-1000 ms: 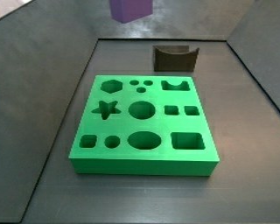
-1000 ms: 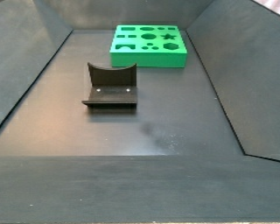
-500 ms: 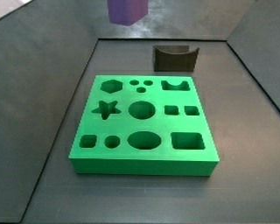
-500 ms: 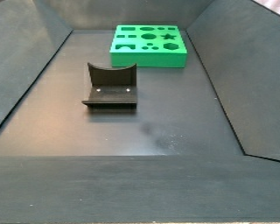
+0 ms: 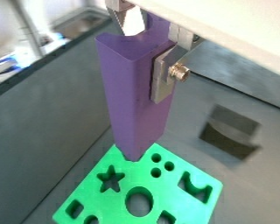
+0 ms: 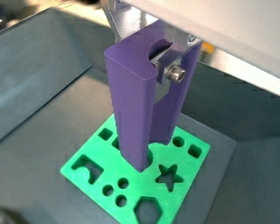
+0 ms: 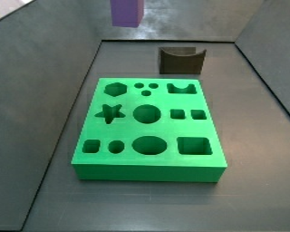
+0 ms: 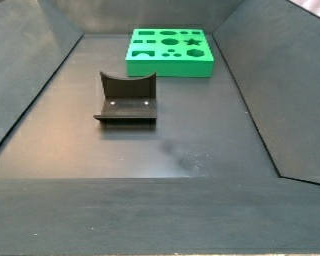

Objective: Pick up the arch object. Move up. Rotate the arch object. Move to above the board. Insert the arch object.
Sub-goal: Move to above the board, then insert the arch object.

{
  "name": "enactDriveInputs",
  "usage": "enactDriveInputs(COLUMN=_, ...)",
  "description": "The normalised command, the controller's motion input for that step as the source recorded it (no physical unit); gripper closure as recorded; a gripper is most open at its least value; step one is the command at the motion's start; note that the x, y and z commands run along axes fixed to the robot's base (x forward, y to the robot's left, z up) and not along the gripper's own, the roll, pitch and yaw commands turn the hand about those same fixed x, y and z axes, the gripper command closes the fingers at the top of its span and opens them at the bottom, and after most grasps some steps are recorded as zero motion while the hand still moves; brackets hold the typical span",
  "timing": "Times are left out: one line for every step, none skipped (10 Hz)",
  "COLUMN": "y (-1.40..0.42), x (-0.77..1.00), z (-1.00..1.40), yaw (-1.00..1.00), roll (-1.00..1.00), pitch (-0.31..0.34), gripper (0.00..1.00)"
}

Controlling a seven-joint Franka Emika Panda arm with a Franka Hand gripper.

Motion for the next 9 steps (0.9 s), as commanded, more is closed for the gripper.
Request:
enactDriveInputs(y=-0.02, x=0.08, z=0.03, yaw=0.46, roll=0.05, pitch=0.200, gripper=1.00)
enactDriveInputs(y=-0.02, x=0.07, z=0.02, yaw=0.28, roll=0.05, pitch=0.152, gripper=1.00)
enactDriveInputs(y=0.00, x=0.00, z=0.00, yaw=0.00, roll=0.00, pitch=0.007, gripper=1.00)
enactDriveInputs(y=0.00, x=0.00, z=0.00, yaw=0.00, roll=0.00, pitch=0.016, gripper=1.00)
enactDriveInputs(y=0.00, x=0.00, z=-0.02, yaw=0.00, roll=0.00, pitch=0.014, gripper=1.00)
enactDriveInputs(y=0.00, x=0.00, z=-0.05, yaw=0.00, roll=0.00, pitch=0.000, gripper=1.00)
enactDriveInputs(y=-0.07, x=0.00, z=-0.12, yaw=0.01, roll=0.00, pitch=-0.116, gripper=1.00)
enactDriveInputs(y=0.00, x=-0.03, z=0.00, yaw=0.00, roll=0.00, pitch=0.000, gripper=1.00)
enactDriveInputs(y=-0.25, x=-0.45, z=-0.19, yaw=-0.49, roll=0.03, pitch=0.141, gripper=1.00)
